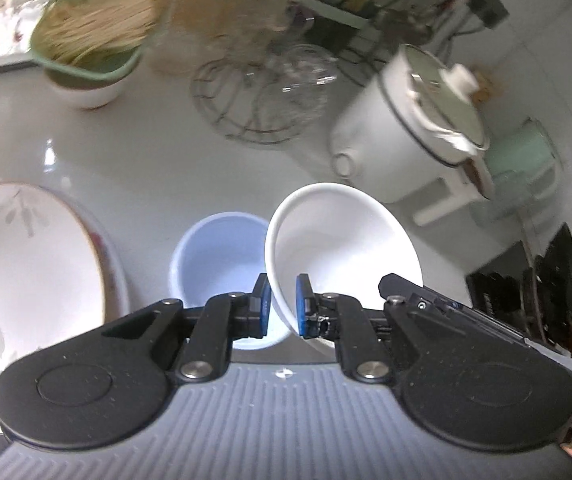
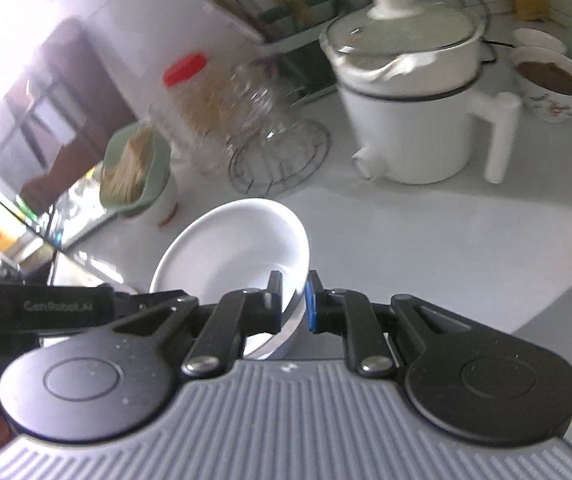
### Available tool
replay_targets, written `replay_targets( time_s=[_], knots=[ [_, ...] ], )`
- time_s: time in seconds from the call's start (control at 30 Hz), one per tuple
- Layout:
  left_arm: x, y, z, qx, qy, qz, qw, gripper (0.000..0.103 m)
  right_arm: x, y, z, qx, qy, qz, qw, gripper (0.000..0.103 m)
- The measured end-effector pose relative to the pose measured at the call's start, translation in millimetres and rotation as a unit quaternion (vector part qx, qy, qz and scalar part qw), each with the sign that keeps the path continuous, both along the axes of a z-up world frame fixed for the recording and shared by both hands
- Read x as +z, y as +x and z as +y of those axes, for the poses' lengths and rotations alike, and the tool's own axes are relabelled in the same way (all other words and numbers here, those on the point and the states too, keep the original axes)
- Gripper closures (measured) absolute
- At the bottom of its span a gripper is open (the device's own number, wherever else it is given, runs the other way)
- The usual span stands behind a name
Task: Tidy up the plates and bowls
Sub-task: 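Lift the white bowl with both grippers and lower it into the plastic bowls, then open both grippers and regrip the nested bowl stack by its rim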
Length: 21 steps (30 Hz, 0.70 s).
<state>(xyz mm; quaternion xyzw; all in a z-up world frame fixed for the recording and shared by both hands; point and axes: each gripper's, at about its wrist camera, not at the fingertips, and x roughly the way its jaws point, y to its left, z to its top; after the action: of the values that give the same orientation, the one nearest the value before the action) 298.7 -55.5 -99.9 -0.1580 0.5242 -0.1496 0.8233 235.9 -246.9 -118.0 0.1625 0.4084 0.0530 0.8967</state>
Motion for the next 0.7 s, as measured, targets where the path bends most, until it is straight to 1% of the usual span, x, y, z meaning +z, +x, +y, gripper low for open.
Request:
replay_targets(
  time_s=[0.07,0.1,0.17,0.33,0.43,0.5,0.53,0.57,0.6,0.63,0.67,0.7],
  knots=[
    [-11.4,2.1,10.2,0.013,-0.006,0.003,0.9999,0.090,-7.8,5.3,7.0,0.015,-0.003,-0.002,1.000,0.087],
    [-16.9,3.1,15.3,0.019,-0.009,0.004,0.9998,0.090,-13.0,9.0,9.1,0.018,0.001,0.005,1.000,0.087],
    [-25.7,5.1,21.3,0.027,-0.001,0.004,0.9996,0.090,-21.1,15.7,14.9,0.030,0.002,0.012,0.999,0.087],
    [-37.0,6.5,30.0,0.035,0.017,-0.005,0.9992,0.090,-32.8,25.9,33.2,0.053,-0.021,0.016,0.998,0.086],
    [-48.5,9.8,35.4,0.042,0.012,0.006,0.9990,0.090,-40.7,32.8,36.2,0.059,-0.026,0.031,0.997,0.086],
    [-53.9,11.7,37.1,0.045,0.014,0.012,0.9988,0.089,-41.1,34.5,35.5,0.065,-0.026,0.034,0.997,0.086],
    [-54.7,11.7,38.3,0.047,0.013,0.013,0.9987,0.088,-40.7,35.0,34.6,0.066,-0.028,0.035,0.997,0.084],
    [-55.8,11.9,40.1,0.050,0.008,0.015,0.9986,0.082,-40.4,35.1,31.8,0.065,-0.028,0.035,0.997,0.079],
    [-57.1,11.6,42.4,0.053,0.001,0.018,0.9984,0.070,-40.3,35.3,28.6,0.061,-0.025,0.034,0.997,0.074],
    [-57.8,11.0,44.8,0.058,-0.006,0.017,0.9982,0.064,-40.4,35.5,25.1,0.057,-0.020,0.032,0.998,0.066],
    [-57.6,10.1,46.0,0.064,-0.006,0.015,0.9978,0.058,-41.7,36.5,22.2,0.054,-0.016,0.033,0.998,0.066],
    [-56.9,8.6,47.3,0.068,-0.005,0.011,0.9976,0.057,-43.8,38.4,20.2,0.051,-0.012,0.037,0.998,0.066]
  ],
)
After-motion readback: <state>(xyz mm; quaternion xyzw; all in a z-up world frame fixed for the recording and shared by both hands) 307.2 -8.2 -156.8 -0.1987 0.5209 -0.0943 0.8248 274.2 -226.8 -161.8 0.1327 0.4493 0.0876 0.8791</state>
